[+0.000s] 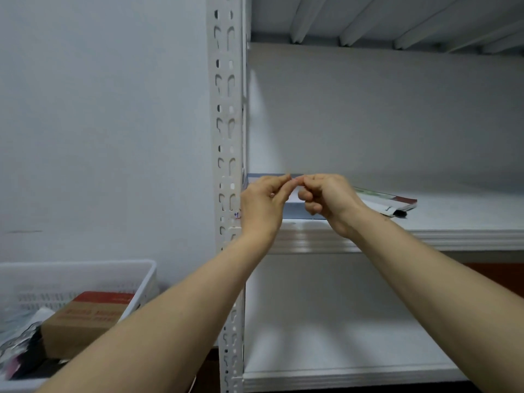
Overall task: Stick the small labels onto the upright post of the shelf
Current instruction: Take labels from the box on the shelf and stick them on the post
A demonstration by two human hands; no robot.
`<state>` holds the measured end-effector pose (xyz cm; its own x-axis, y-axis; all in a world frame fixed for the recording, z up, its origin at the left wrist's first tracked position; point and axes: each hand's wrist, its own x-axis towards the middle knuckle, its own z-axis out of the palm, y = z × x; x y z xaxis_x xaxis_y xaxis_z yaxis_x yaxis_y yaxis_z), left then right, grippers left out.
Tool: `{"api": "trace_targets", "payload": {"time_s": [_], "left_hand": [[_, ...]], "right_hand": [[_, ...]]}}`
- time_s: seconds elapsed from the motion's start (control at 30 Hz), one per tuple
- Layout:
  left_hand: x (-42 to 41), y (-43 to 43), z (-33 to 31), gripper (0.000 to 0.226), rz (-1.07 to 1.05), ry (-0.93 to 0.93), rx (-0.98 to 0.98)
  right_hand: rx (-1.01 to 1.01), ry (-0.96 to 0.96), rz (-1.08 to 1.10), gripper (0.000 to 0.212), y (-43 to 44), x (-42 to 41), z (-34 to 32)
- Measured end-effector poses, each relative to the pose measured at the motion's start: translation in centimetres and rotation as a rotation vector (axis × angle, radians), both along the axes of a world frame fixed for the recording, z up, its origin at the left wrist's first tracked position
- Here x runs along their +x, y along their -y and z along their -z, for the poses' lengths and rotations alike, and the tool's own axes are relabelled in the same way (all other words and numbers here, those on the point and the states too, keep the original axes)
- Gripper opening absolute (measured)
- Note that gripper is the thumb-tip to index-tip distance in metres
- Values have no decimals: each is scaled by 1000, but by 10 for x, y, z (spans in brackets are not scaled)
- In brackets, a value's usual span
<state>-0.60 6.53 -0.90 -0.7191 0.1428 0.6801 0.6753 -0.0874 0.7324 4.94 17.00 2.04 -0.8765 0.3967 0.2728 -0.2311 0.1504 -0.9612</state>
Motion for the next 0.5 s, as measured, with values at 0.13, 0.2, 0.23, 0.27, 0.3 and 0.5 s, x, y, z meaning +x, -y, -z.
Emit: {"api": "trace_targets", "payload": {"time_s": [0.13, 0.2, 0.23, 0.27, 0.3, 0.5], "left_hand": [[-2, -6, -4, 23, 40, 81, 4], [-3, -9, -6, 22, 51, 87, -3], [-4, -10, -7, 19, 56, 90, -8], [-4, -12, -8, 14, 64, 91, -11], [-4, -15, -8, 9, 65, 88, -14], [-16, -30, -9, 25, -36, 77, -78]], "right_hand": [[-81, 20, -45, 26, -4, -1, 0], [-168, 39, -92, 26, -7, -2, 0], [-224, 52, -123, 26, -8, -3, 0], [-285, 67, -154, 27, -9, -4, -1], [-350, 78, -187, 27, -11, -5, -1], [-653, 52, -297, 27, -12, -6, -1]]}}
